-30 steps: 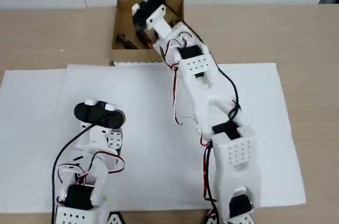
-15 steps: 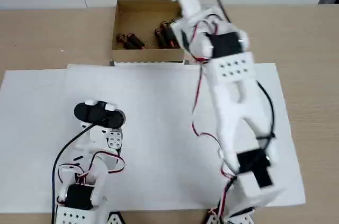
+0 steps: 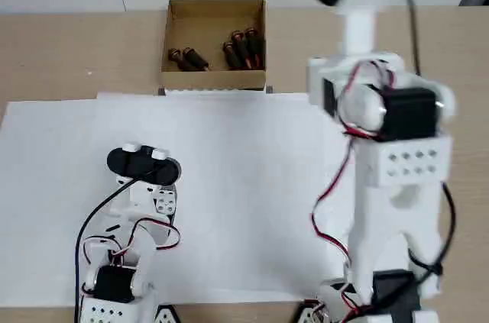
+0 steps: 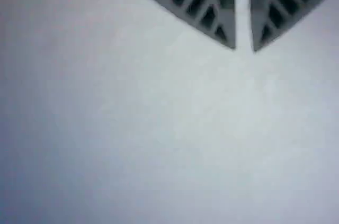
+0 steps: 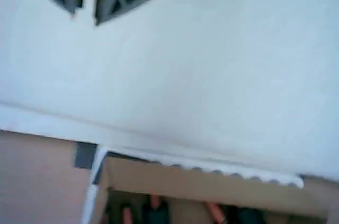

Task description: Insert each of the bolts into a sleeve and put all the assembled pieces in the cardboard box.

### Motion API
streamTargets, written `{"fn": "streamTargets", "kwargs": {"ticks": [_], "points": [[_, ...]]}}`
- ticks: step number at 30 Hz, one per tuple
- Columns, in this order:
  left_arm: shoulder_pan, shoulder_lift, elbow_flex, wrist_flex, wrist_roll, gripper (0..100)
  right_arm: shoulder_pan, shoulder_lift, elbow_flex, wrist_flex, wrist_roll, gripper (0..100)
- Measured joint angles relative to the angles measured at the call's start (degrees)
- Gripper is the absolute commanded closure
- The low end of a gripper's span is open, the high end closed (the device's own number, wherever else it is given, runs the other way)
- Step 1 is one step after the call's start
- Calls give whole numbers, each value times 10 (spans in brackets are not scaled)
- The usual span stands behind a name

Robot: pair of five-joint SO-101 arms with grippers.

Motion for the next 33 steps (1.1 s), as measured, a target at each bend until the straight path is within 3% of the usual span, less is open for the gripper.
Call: {"fn": "streamTargets", "kwargs": {"ticks": [8, 16, 33], "points": [[0, 0, 0, 0, 0, 994, 42, -98, 151, -23, -15, 995], [0, 0, 0, 0, 0, 994, 43, -295, 468, -183, -15, 995], [0, 0, 0, 1, 0, 994, 57, -689, 1010, -353, -15, 995]]}}
